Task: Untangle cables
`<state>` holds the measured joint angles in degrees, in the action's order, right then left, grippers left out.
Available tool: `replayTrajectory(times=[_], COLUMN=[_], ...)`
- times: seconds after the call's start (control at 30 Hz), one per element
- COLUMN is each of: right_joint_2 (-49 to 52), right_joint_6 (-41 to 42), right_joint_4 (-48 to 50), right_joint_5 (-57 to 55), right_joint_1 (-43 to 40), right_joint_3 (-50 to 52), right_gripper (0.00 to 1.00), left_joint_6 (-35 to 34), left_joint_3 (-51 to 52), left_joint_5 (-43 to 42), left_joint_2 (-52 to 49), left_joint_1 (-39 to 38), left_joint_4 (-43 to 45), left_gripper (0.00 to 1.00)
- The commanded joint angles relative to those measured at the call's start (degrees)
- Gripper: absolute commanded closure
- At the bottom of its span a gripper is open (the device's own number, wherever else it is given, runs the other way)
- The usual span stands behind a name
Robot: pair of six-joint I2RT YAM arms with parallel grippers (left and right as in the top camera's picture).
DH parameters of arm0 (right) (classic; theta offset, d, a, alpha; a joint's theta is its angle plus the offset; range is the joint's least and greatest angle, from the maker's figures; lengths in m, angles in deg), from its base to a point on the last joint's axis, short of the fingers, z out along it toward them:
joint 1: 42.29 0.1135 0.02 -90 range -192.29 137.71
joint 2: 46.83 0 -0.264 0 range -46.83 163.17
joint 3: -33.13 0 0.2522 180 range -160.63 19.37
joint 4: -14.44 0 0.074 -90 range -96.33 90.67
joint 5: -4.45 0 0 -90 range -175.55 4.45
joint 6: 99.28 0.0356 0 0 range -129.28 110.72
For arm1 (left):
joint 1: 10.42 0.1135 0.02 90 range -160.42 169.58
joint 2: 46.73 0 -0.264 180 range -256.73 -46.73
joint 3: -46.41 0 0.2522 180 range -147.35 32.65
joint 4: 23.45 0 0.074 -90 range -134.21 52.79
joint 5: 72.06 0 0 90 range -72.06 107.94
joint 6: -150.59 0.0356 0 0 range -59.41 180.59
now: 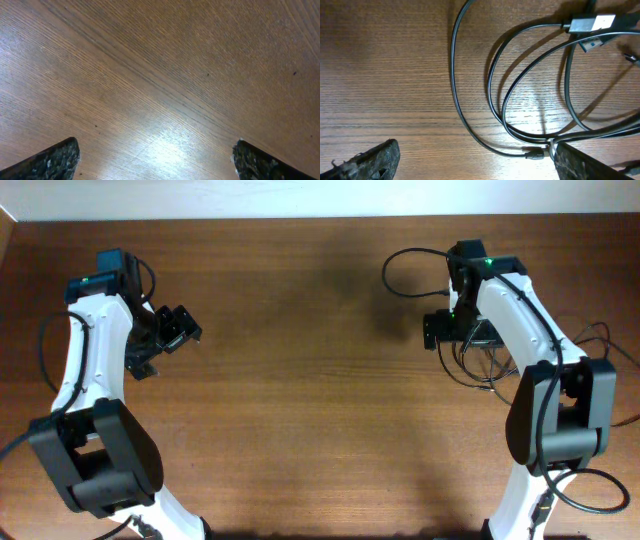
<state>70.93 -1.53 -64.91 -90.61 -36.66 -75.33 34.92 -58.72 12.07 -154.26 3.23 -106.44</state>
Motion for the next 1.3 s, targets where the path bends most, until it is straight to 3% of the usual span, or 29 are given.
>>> replayTrajectory(times=[0.0, 0.4, 0.97, 1.07, 1.27], right_joint_2=[-0.28, -0.5, -36.41, -38.01, -38.18], right_joint_6=[-0.04, -0.02, -0.04, -0.02, -0.02], right_joint_4=[0.0, 0.0, -0.04, -0.04, -0.28], right_joint_5=[0.33, 0.33, 0.33, -9.31, -8.81], right_joint_1=[-0.04, 0.39, 3.37, 3.28, 3.26], right_joint_3=[-0.13, -0.11, -0.11, -0.11, 0.09], right_gripper=[0.02, 0.02, 0.01, 0.02, 0.02], left_joint_6=[0.92, 0.92, 0.92, 0.92, 0.92], left_joint_3=[-0.33, -0.33, -0.33, -0.33, -0.33], left_joint_5=[-0.55, -0.55, -0.55, -0.55, -0.55], left_joint_2=[0.0, 0.0, 0.0, 0.0, 0.0], left_joint_1=[0.28, 0.28, 0.28, 0.28, 0.28], left_joint_4=[-0.04, -0.04, -0.07, -0.07, -0.07], left_gripper=[0.01, 0.01, 0.01, 0.01, 0.01])
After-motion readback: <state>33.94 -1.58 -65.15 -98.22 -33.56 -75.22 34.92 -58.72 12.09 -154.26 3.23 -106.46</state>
